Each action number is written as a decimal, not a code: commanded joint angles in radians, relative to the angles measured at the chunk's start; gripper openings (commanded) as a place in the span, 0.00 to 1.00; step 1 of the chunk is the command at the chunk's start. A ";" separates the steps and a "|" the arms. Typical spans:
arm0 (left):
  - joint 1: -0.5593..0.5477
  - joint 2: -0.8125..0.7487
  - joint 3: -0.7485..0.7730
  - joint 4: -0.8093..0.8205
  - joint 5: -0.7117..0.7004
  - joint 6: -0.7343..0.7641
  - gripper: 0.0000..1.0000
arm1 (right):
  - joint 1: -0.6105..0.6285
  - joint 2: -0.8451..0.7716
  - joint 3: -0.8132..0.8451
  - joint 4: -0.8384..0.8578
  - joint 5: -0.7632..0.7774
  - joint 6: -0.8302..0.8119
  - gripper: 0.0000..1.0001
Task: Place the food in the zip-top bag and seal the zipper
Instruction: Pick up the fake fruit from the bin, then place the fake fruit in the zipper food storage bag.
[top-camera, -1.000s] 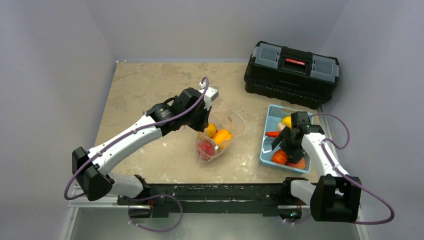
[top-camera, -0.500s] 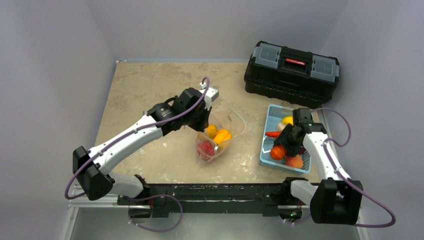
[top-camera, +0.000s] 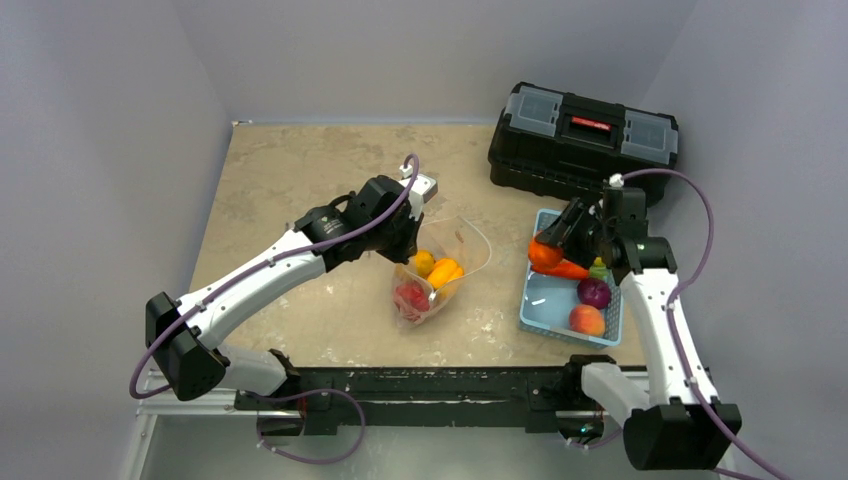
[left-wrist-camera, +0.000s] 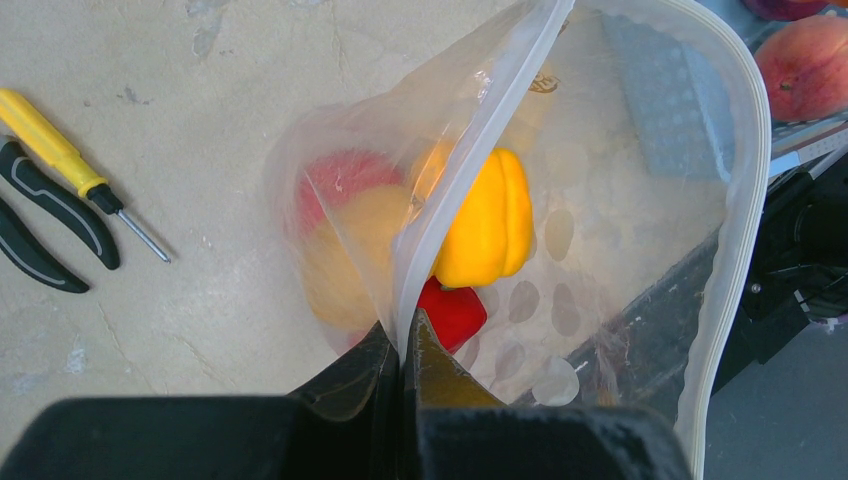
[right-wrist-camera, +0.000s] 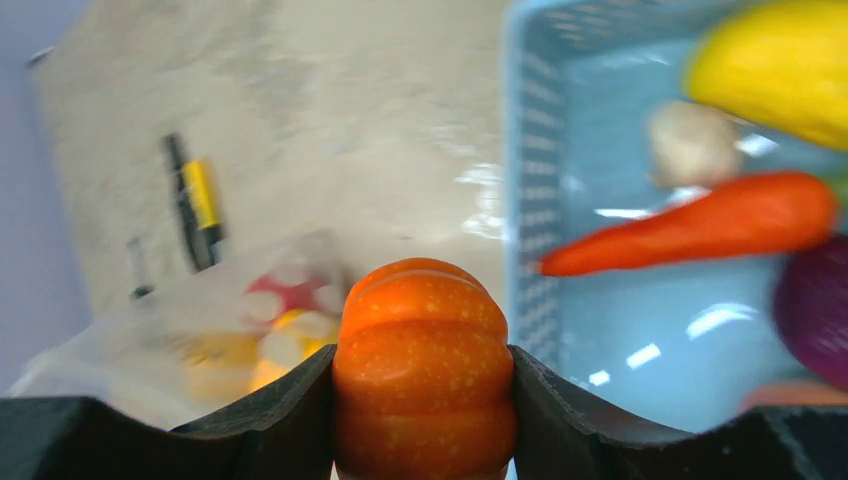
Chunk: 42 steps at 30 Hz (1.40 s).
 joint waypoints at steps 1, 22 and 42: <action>-0.004 -0.004 0.018 0.017 0.007 -0.006 0.00 | 0.157 -0.087 0.110 0.246 -0.160 -0.020 0.03; -0.004 -0.068 -0.016 0.059 -0.015 -0.001 0.00 | 0.912 0.271 0.213 0.307 0.195 0.046 0.04; -0.004 -0.080 -0.034 0.083 -0.005 -0.009 0.00 | 0.931 0.255 0.021 0.443 0.105 0.006 0.47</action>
